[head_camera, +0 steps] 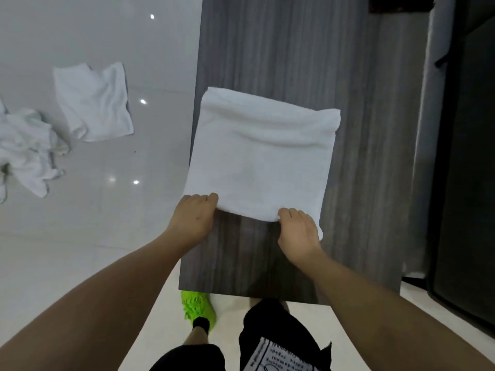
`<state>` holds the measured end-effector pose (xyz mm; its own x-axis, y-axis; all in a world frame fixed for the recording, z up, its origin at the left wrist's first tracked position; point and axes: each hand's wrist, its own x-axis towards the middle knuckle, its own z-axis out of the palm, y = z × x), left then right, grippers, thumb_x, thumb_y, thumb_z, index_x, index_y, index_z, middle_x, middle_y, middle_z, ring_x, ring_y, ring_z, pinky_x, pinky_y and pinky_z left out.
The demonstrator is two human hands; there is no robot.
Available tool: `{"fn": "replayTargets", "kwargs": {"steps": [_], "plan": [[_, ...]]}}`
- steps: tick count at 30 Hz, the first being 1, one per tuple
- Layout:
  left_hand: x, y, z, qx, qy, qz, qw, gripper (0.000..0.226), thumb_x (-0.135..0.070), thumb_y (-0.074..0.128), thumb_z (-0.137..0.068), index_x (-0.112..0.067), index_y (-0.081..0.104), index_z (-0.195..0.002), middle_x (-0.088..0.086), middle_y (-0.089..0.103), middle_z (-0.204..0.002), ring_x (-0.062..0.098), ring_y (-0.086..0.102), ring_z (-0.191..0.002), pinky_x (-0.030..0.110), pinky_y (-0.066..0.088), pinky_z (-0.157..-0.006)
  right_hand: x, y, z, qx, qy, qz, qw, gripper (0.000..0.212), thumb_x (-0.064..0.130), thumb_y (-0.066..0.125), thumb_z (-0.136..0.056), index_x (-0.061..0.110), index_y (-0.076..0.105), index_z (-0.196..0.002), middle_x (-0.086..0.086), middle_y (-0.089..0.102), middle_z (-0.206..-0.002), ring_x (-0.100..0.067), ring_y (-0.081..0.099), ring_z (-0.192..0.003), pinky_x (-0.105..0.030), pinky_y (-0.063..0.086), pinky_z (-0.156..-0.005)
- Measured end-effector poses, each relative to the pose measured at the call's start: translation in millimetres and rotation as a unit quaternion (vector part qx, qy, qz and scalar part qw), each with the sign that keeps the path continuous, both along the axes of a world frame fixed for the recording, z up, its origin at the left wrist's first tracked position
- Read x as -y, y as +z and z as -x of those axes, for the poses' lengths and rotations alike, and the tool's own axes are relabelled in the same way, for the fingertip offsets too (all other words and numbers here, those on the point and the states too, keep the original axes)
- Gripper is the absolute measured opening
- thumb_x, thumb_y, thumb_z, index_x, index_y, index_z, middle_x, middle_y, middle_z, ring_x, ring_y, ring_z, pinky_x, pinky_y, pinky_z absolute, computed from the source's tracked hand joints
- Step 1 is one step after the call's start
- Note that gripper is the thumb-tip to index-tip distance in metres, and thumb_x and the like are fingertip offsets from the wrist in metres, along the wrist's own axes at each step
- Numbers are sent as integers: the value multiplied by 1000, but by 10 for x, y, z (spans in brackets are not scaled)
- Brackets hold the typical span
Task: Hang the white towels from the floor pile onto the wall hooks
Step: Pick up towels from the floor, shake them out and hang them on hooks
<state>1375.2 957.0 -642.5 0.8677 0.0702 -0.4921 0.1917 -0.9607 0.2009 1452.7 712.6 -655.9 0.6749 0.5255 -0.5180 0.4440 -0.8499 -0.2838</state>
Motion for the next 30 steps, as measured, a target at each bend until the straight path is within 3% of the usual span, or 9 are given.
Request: {"fn": "replayTargets", "kwargs": {"steps": [2, 6, 11, 15, 20, 23, 25, 28, 30], "plan": [[-110, 322, -132, 18, 25, 22, 999, 17, 1, 56, -76, -10, 50, -88, 9, 59, -73, 30, 53, -59, 36, 44, -56, -113, 292, -166, 21, -3, -1, 1000, 33, -5, 56, -69, 8, 59, -99, -7, 60, -89, -26, 56, -81, -36, 45, -75], [-366, 1027, -435, 86, 84, 52, 991, 22, 0, 53, -76, -10, 48, -96, 7, 53, -80, 30, 54, -68, 36, 44, -60, -418, 991, -550, 95, 7, -4, 995, 40, 4, 57, -72, 10, 54, -111, -7, 57, -102, -25, 52, -91, -33, 40, -80], [-758, 2166, -675, 207, 126, 42, 969, 32, -3, 51, -77, -17, 57, -104, 3, 52, -83, 26, 52, -73, 32, 38, -63, -894, 2152, -887, 192, -13, -75, 978, 24, 7, 50, -79, 10, 50, -104, -8, 55, -100, -28, 51, -91, -34, 35, -74], [-1133, 3143, -462, 276, 173, 0, 945, 36, 0, 40, -75, -21, 52, -101, 3, 53, -84, 28, 51, -78, 35, 43, -69, -1292, 3132, -799, 298, 36, -175, 938, 4, 12, 45, -81, 11, 44, -84, -7, 51, -80, -29, 47, -70, -36, 30, -60], [-1696, 4188, 533, 361, 241, -35, 900, 37, -4, 35, -70, -21, 53, -97, 6, 59, -86, 29, 51, -79, 34, 42, -67, -1916, 4195, -96, 379, 123, -289, 871, 25, 25, 38, -84, 7, 56, -86, -8, 59, -74, -32, 54, -63, -35, 40, -53], [-2131, 4679, 1432, 380, 272, -88, 880, 31, -9, 36, -75, -22, 57, -94, 9, 65, -88, 29, 51, -77, 36, 45, -69, -2420, 4710, 548, 435, 191, -356, 805, 26, 32, 52, -90, 8, 60, -84, -7, 62, -70, -32, 57, -60, -32, 39, -51], [-2391, 4960, 2028, 400, 285, -134, 861, 19, -26, 36, -87, -24, 55, -86, 7, 64, -83, 30, 52, -76, 38, 44, -69, -2765, 4999, 989, 460, 235, -388, 764, 24, 31, 61, -89, 9, 59, -81, -6, 61, -67, -31, 55, -55, -29, 36, -49], [-2688, 5367, 3110, 424, 318, -178, 830, 50, -68, 26, -82, -29, 58, -88, 0, 65, -84, 27, 57, -82, 38, 43, -71, -3365, 5349, 1748, 447, 277, -438, 729, 22, 31, 60, -91, 11, 58, -83, -5, 60, -68, -29, 55, -56, -29, 36, -48], [-2828, 5581, 3812, 431, 331, -200, 815, 51, -74, 32, -79, -31, 57, -92, -3, 65, -88, 25, 57, -86, 36, 43, -73, -3752, 5534, 2257, 424, 301, -476, 709, 21, 29, 60, -91, 9, 59, -85, -6, 62, -70, -30, 56, -58, -33, 41, -49]]}}
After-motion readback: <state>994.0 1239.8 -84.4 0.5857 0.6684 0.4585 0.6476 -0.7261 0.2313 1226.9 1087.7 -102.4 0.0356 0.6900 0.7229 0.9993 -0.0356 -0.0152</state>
